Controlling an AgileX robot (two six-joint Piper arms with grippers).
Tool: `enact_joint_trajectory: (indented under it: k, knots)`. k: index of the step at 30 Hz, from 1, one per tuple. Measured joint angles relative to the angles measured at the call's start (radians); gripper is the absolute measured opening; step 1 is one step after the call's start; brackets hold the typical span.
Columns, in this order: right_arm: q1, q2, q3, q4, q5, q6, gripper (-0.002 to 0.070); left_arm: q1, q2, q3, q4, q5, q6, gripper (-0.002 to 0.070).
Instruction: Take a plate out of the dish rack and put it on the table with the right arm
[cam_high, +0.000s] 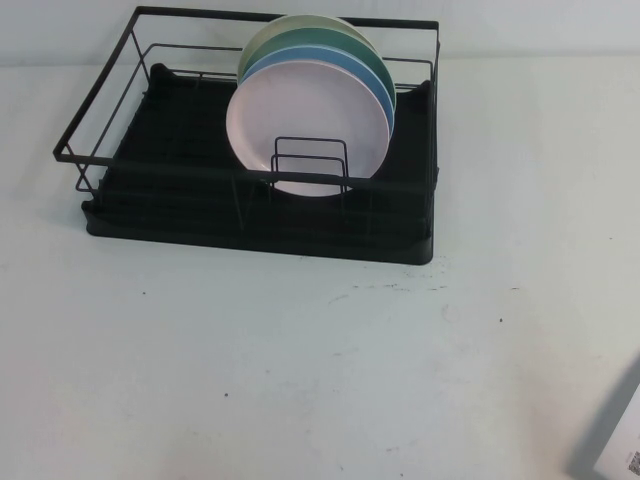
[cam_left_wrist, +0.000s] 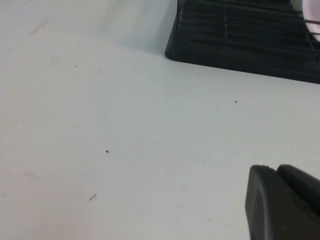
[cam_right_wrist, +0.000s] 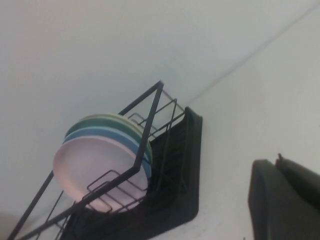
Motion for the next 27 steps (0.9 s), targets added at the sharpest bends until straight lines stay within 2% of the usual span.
enact_joint_trajectory:
  k: [6, 12, 17, 20, 27]
  knots:
    - [0.0, 0.322, -0.233, -0.113, 0.211, -0.02, -0.0018, 0.0, 0.0, 0.0, 0.0, 0.0, 0.0, -0.0004]
    - [0.0, 0.766, -0.558, -0.169, 0.383, -0.239, -0.0018, 0.0, 0.0, 0.0, 0.0, 0.0, 0.0, -0.0004]
    - [0.009, 1.134, -0.862, -0.072, 0.452, -0.496, -0.0018, 0.0, 0.0, 0.0, 0.0, 0.0, 0.0, -0.0004]
    - [0.055, 1.34, -1.047, -0.005, 0.472, -0.628, -0.0018, 0.0, 0.0, 0.0, 0.0, 0.0, 0.0, -0.0004]
    - [0.186, 1.776, -1.491, 0.005, 0.565, -0.74, -0.0018, 0.0, 0.0, 0.0, 0.0, 0.0, 0.0, -0.0004]
